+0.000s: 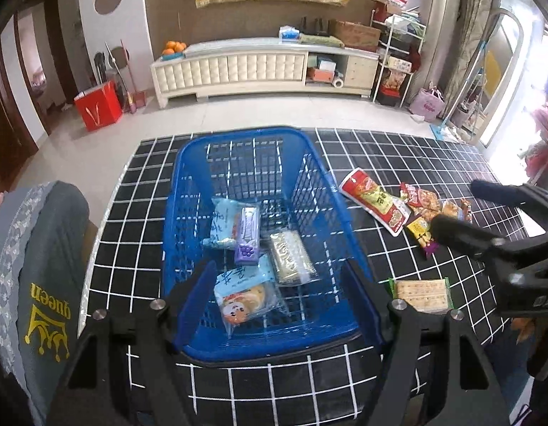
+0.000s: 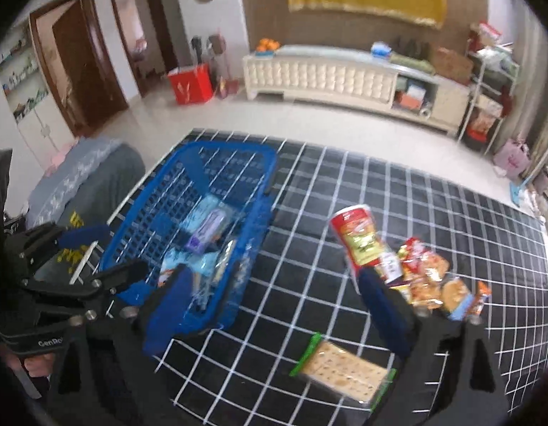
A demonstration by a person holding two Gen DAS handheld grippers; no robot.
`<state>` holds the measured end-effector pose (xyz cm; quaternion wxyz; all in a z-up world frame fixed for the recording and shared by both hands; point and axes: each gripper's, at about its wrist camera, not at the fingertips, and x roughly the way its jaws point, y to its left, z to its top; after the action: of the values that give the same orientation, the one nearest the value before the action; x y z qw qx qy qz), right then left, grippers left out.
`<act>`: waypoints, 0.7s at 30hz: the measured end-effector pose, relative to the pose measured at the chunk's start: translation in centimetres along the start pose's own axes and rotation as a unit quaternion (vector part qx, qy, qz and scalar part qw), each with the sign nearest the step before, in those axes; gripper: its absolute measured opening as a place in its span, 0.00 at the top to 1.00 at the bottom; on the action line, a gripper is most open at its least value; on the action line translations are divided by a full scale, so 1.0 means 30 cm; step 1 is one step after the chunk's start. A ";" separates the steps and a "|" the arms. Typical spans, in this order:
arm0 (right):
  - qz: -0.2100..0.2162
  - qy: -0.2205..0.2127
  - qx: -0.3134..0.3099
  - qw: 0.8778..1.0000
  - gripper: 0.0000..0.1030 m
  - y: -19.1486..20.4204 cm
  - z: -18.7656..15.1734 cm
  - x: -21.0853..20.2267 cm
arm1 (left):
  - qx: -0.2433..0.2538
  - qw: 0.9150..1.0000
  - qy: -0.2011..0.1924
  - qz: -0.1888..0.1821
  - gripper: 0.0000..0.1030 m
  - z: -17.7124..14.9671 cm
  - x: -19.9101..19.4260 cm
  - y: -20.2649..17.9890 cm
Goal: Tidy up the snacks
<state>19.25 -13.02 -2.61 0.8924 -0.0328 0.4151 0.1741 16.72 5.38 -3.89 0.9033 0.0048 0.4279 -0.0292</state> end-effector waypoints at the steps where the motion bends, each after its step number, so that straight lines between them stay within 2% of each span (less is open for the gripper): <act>1: -0.007 -0.010 0.004 1.000 0.00 -0.022 -0.006 -0.022 | 0.005 1.000 -0.007 0.003 0.31 -0.002 -0.010 -0.015; 5: -0.033 -0.025 0.007 0.999 0.00 -0.078 -0.028 -0.062 | 0.015 0.999 -0.029 -0.005 0.29 -0.014 -0.044 -0.077; 6: -0.035 -0.020 0.007 0.999 0.00 -0.113 -0.055 -0.079 | 0.016 0.999 -0.029 -0.008 0.18 -0.016 -0.047 -0.090; 10: -0.030 -0.028 0.008 0.999 0.00 -0.165 -0.113 -0.125 | 0.028 0.999 -0.029 -0.005 0.00 -0.041 -0.050 -0.160; 13: -0.025 -0.074 0.001 0.997 0.00 -0.197 -0.162 -0.198 | 0.031 0.999 -0.026 -0.004 0.00 -0.078 -0.049 -0.209; 15: -0.019 -0.083 -0.028 0.996 0.00 -0.202 -0.194 -0.206 | 0.027 0.999 -0.025 -0.003 0.00 -0.113 -0.046 -0.238; 18: -0.031 -0.055 -0.075 0.995 0.00 -0.199 -0.250 -0.167 | 0.024 0.999 -0.025 0.001 0.00 -0.167 -0.039 -0.285; 21: -0.024 -0.017 -0.089 0.996 0.00 -0.213 -0.303 -0.104 | 0.020 1.000 -0.019 -0.005 0.00 -0.241 -0.019 -0.336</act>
<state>12.92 -21.73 -6.77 0.8966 -0.1190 0.3822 0.1892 10.21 -4.40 -7.87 0.9109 0.0206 0.4099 -0.0426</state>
